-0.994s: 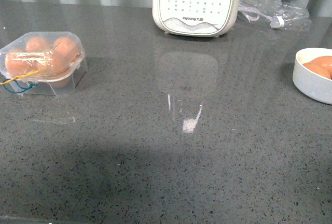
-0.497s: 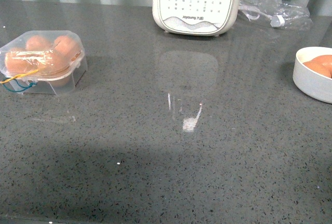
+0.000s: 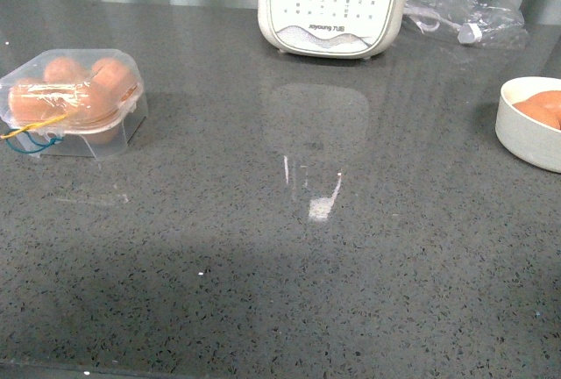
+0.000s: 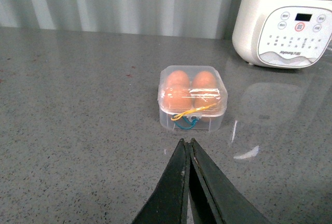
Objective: Put egg into box
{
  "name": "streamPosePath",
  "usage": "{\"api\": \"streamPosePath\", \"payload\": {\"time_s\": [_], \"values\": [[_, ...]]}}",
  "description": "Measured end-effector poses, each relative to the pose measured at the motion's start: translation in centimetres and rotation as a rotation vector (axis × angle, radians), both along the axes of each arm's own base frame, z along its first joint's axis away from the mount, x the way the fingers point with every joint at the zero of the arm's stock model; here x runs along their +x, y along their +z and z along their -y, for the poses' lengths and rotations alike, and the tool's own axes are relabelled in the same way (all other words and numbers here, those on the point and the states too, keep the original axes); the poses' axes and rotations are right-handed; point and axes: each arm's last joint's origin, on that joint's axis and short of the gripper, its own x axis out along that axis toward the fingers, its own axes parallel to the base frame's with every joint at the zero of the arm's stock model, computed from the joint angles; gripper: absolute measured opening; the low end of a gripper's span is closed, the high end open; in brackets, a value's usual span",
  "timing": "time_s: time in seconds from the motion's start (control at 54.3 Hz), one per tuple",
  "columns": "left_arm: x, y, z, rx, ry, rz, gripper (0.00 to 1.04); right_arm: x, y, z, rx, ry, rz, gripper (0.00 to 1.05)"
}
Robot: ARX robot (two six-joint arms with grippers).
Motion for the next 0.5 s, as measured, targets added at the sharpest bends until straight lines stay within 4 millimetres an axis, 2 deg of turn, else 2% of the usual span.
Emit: {"api": "streamPosePath", "payload": {"time_s": [0.423,0.497], "values": [[-0.01,0.01,0.0,0.0,0.0,0.001,0.04,0.0,0.0,0.0,0.0,0.0,0.0,0.97],[-0.01,0.01,0.0,0.0,0.0,0.001,0.13,0.0,0.0,0.0,0.0,0.0,0.0,0.97]]}}
